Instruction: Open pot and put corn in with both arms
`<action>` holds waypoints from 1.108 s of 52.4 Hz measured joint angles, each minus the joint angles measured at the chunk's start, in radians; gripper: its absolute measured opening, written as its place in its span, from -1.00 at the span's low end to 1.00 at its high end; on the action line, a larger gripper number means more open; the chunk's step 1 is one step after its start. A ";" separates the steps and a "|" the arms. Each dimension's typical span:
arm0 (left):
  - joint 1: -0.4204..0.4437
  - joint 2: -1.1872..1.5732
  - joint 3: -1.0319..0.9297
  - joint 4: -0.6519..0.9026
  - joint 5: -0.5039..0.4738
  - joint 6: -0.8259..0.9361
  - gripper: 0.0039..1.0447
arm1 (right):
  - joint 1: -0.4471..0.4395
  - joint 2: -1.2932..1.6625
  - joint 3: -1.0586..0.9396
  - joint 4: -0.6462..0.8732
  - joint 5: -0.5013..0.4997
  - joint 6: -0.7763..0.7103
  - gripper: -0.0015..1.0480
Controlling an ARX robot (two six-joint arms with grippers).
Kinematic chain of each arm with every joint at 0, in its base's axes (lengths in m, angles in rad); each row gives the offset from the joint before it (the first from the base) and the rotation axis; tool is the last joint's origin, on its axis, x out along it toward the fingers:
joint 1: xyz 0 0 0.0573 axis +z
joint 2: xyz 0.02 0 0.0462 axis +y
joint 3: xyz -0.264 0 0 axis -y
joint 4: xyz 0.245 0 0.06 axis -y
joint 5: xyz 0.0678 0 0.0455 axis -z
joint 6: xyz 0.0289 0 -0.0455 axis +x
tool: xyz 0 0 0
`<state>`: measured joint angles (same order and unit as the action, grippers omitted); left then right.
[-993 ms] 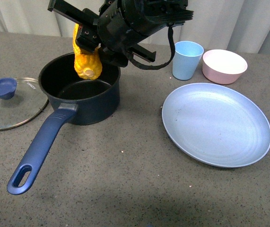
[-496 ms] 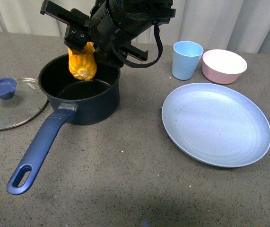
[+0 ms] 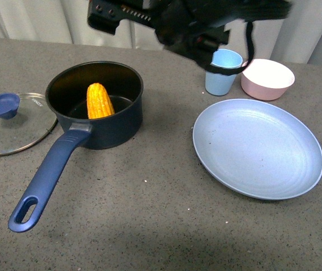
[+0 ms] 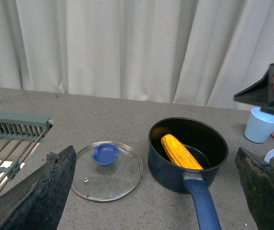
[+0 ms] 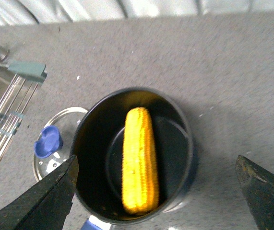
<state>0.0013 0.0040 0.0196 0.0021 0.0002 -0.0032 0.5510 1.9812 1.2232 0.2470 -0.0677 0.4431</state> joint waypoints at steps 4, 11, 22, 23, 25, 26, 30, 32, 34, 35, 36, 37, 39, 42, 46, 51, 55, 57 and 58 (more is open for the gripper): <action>0.000 0.000 0.000 0.000 0.000 0.000 0.88 | -0.011 -0.085 -0.100 0.073 0.069 -0.070 0.82; 0.000 0.000 0.000 0.000 0.000 0.000 0.88 | -0.035 -0.214 -0.279 0.187 0.108 -0.194 0.82; 0.000 0.000 0.000 0.000 0.000 0.000 0.88 | -0.085 -0.414 -0.542 0.304 0.160 -0.301 0.82; 0.000 0.000 0.000 0.000 0.000 0.000 0.88 | -0.090 -0.438 -0.571 0.315 0.173 -0.303 0.82; 0.000 0.000 0.000 0.000 0.000 0.000 0.88 | -0.097 -0.475 -0.612 0.322 0.197 -0.305 0.82; 0.000 0.000 0.000 0.000 0.000 0.000 0.88 | -0.101 -0.499 -0.637 0.323 0.212 -0.304 0.82; 0.000 0.000 0.000 0.000 0.000 0.000 0.88 | -0.110 -0.575 -0.723 0.337 0.249 -0.316 0.82; 0.000 0.000 0.000 0.000 0.000 0.000 0.88 | -0.113 -0.628 -0.780 0.337 0.283 -0.330 0.82; 0.000 0.000 0.000 0.000 0.000 0.000 0.88 | -0.118 -0.665 -0.821 0.335 0.302 -0.337 0.82; 0.000 0.000 0.000 0.000 0.000 0.000 0.88 | -0.127 -0.705 -0.859 0.324 0.317 -0.342 0.82; 0.000 0.000 0.000 0.000 0.000 0.000 0.88 | -0.133 -0.732 -0.881 0.312 0.327 -0.343 0.82; 0.000 0.000 0.000 0.000 0.000 0.000 0.88 | -0.139 -0.758 -0.902 0.298 0.337 -0.346 0.82; 0.000 0.000 0.000 0.000 0.000 0.000 0.88 | -0.156 -0.827 -0.949 0.269 0.368 -0.354 0.82; 0.000 0.000 0.000 0.000 0.000 0.000 0.88 | -0.170 -0.895 -0.988 0.245 0.390 -0.370 0.82; 0.000 0.000 0.000 0.000 0.000 0.000 0.88 | -0.188 -0.991 -1.030 0.219 0.406 -0.395 0.82; 0.000 0.000 0.000 0.000 0.000 0.000 0.88 | -0.210 -1.099 -1.065 0.171 0.395 -0.417 0.82; 0.000 0.000 0.000 0.000 0.000 0.000 0.88 | -0.231 -1.179 -1.093 0.124 0.393 -0.427 0.82; 0.000 0.000 0.000 0.000 0.000 0.000 0.88 | -0.240 -1.208 -1.106 0.107 0.386 -0.435 0.82; 0.000 0.000 0.000 0.000 0.000 0.000 0.88 | -0.245 -1.224 -1.115 0.101 0.384 -0.439 0.82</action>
<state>0.0013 0.0040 0.0196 0.0021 -0.0002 -0.0036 0.3061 0.7574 0.1081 0.3477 0.3161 0.0040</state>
